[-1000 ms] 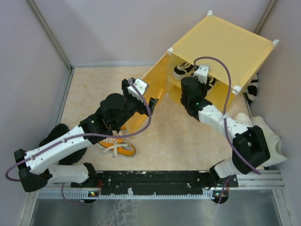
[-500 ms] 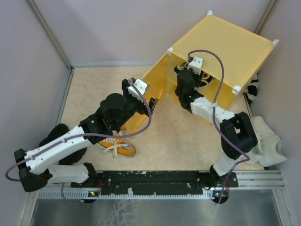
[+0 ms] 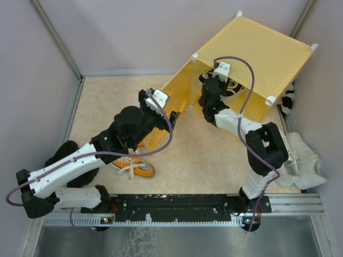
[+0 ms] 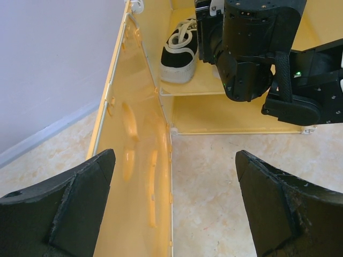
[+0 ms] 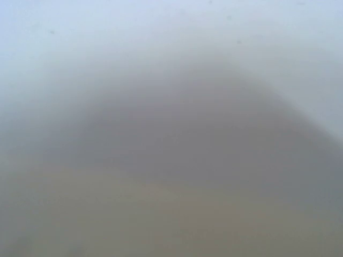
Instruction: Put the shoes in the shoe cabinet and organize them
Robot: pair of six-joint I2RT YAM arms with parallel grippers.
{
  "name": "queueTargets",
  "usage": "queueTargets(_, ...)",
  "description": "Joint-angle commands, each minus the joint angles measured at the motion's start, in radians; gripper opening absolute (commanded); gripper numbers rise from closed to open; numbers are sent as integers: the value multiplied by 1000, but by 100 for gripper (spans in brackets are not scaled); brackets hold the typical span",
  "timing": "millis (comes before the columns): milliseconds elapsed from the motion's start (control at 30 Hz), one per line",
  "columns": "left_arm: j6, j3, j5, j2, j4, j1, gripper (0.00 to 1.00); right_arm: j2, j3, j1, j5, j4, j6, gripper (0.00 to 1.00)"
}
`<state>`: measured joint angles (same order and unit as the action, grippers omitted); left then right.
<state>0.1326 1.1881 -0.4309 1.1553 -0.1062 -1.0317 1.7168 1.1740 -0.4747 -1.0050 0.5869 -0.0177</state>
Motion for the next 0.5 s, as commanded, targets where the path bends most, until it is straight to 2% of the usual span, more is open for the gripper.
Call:
queueTargets(0,-30,-35,-26,9,-90,2,98,77,40,77,97,11,21,37)
queueTargets(67,-31,-36,-27,9,-91,2,98,81,50,76,103,-12,28,39)
queueTargets(267,-31,-34,-27,15,-89,2,99,-4,24,58,124,-116,75,56)
queueTargets(467,-31,-34,-29,20,-89,2,99,-119,23,15,181,-294,91,62)
